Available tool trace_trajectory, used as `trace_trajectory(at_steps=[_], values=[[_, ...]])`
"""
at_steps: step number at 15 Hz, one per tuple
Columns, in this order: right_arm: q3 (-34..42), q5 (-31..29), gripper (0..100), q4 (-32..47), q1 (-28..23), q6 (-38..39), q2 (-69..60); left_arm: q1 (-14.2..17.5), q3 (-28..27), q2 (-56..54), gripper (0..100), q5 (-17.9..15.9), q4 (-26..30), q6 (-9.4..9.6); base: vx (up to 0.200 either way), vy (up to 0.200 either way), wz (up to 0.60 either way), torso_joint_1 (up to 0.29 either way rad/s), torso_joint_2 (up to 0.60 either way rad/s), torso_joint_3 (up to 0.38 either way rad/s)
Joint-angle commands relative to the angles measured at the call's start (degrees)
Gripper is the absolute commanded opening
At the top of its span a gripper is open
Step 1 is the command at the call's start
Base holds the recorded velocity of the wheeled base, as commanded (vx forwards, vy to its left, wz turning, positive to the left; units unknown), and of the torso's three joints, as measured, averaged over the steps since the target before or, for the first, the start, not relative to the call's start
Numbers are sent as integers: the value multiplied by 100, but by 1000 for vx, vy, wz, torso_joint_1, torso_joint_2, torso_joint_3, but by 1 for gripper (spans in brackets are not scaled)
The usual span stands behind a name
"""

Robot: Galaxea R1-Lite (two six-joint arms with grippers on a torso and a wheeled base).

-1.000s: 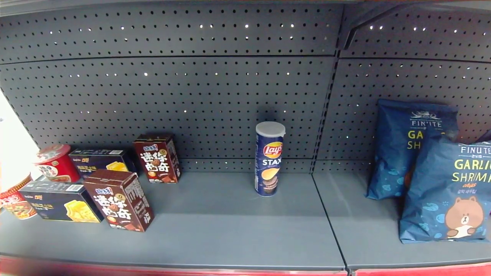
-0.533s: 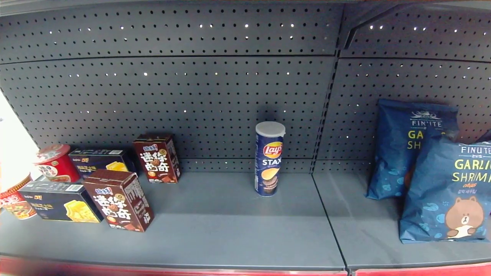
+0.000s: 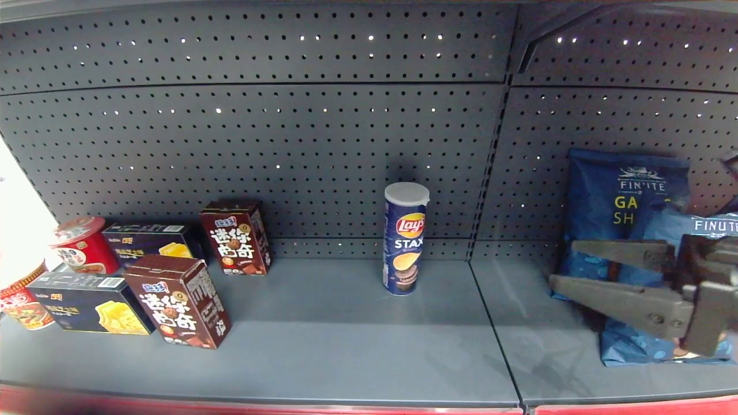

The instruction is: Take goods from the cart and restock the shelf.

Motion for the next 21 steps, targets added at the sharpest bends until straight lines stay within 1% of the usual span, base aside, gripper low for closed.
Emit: trace_trajectory(at_steps=[1, 2, 4, 5, 6, 7, 8, 10, 12, 13, 14, 15, 19, 21], values=[[318, -16, 100, -195, -63, -389, 842, 0, 36, 14, 0, 0, 1, -4, 0, 0, 0, 0, 0, 0], [379, 28, 100, -555, -204, -512, 1185, 0, 63, 14, 0, 0, 1, -4, 0, 0, 0, 0, 0, 0], [414, 265, 100, -1909, -283, -512, 2125, 0, 54, 14, 0, 9, 1, -13, 0, 0, 0, 0, 0, 0], [397, 414, 100, -2207, -327, -503, 2310, -8, 54, 14, 0, 9, 1, -13, 0, 0, 0, 0, 0, 0], [318, 968, 100, -3007, -512, -530, 2881, -8, 36, 14, 0, 17, -8, -136, 0, 0, 0, 0, 0, 0], [247, 1082, 100, -3253, -547, -530, 3109, 0, 36, 14, 0, 26, -16, -179, 0, 0, 0, 0, 0, 0], [10, 1161, 100, -3491, -591, -530, 3522, 0, 19, 14, 0, 35, -16, -215, 0, 0, 0, 0, 0, 0], [-359, 1460, 100, -3570, -705, -530, 3962, 0, 19, 14, 0, 26, -16, -215, 0, 0, 0, 0, 0, 0], [-860, 2058, 100, -3763, -881, -521, 4428, 0, 19, 14, 0, 26, -34, -215, 0, 0, 0, 0, 0, 0], [-1080, 2207, 100, -3772, -942, -512, 4621, 0, 10, 14, 0, 26, -34, -215, 0, 0, 0, 0, 0, 0], [-1080, 2207, 100, -3772, -942, -512, 4621, 0, 10, 14, 0, 26, -34, -215, 0, 0, 0, 0, 0, 0], [-1493, 2506, 100, -3833, -1039, -503, 5043, -8, 1, 14, 0, 35, -34, -215, 0, 0, 0, 0, 0, 0], [-2038, 2550, 100, -3833, -1057, -442, 5518, 0, 36, 14, 0, 35, -25, -215, 0, 0, 0, 0, 0, 0], [-2398, 2559, 100, -3833, -995, -275, 5737, 0, 63, 14, 0, 35, -8, -215, 0, 0, 0, 0, 0, 0]])
